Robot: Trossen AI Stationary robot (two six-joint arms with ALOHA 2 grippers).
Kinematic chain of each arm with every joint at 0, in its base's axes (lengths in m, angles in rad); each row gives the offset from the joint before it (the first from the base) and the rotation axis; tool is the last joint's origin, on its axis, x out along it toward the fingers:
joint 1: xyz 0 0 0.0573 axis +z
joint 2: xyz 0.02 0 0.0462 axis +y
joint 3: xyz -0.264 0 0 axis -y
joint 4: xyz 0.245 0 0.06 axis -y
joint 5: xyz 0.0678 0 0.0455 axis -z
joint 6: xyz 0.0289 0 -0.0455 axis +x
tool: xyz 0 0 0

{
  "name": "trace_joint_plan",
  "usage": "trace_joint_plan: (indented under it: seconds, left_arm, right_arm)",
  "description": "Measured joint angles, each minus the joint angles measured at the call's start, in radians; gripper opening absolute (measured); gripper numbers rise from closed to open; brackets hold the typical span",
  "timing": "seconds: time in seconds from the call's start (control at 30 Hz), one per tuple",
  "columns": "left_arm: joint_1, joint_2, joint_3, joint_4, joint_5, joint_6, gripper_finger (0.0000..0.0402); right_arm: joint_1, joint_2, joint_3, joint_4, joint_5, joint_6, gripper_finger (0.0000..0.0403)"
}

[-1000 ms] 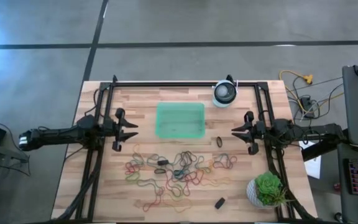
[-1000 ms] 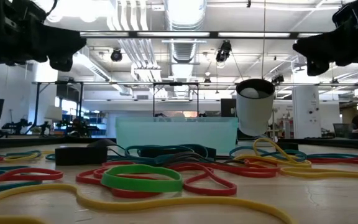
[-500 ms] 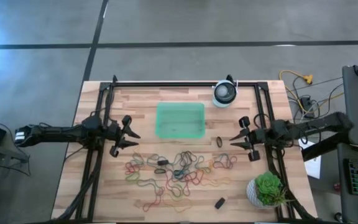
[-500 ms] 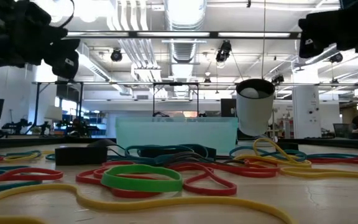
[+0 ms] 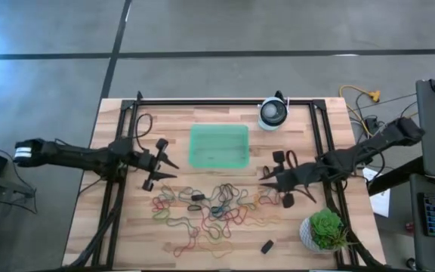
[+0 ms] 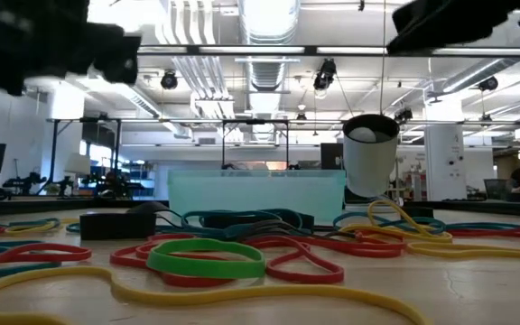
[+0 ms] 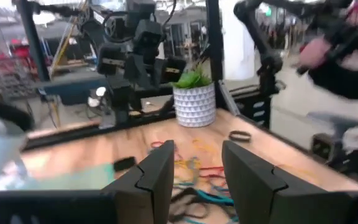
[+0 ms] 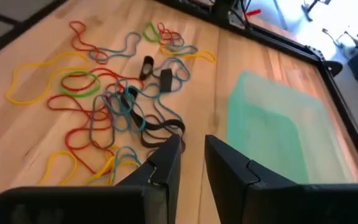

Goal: Pick and place rubber bands into bin
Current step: Put the black rubber band into the green bin

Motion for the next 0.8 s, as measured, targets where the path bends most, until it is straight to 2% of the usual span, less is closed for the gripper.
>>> trace_joint_plan:
  seconds: [0.07,0.27,0.4,0.53,0.63,0.8]
  left_arm:
    - [0.001,0.008,0.106,-0.096,-0.001,0.056,0.0121]
    - [-0.008,0.078,0.441,-0.71,-0.018,0.076,0.0121]
    - [-0.046,0.153,0.497,-0.973,-0.144,-0.032,0.0121]
    - [-0.097,0.216,0.461,-1.018,-0.199,-0.103,0.0121]
    - [-0.144,0.265,0.439,-1.011,-0.242,-0.181,0.0121]
    - [-0.227,0.334,0.411,-1.011,-0.429,-0.298,0.0121]
  right_arm:
    - [0.0,0.014,0.04,-0.056,0.001,0.006,0.0068]
    - [0.002,0.001,0.091,-0.204,0.068,0.144,0.0068]
    - [0.004,-0.012,0.066,-0.376,0.108,0.304,0.0068]
    - [0.004,-0.015,0.022,-0.484,0.111,0.451,0.0068]
    - [0.004,-0.015,-0.016,-0.471,0.121,0.465,0.0068]
    - [-0.011,-0.012,-0.066,-0.375,0.196,0.465,0.0068]
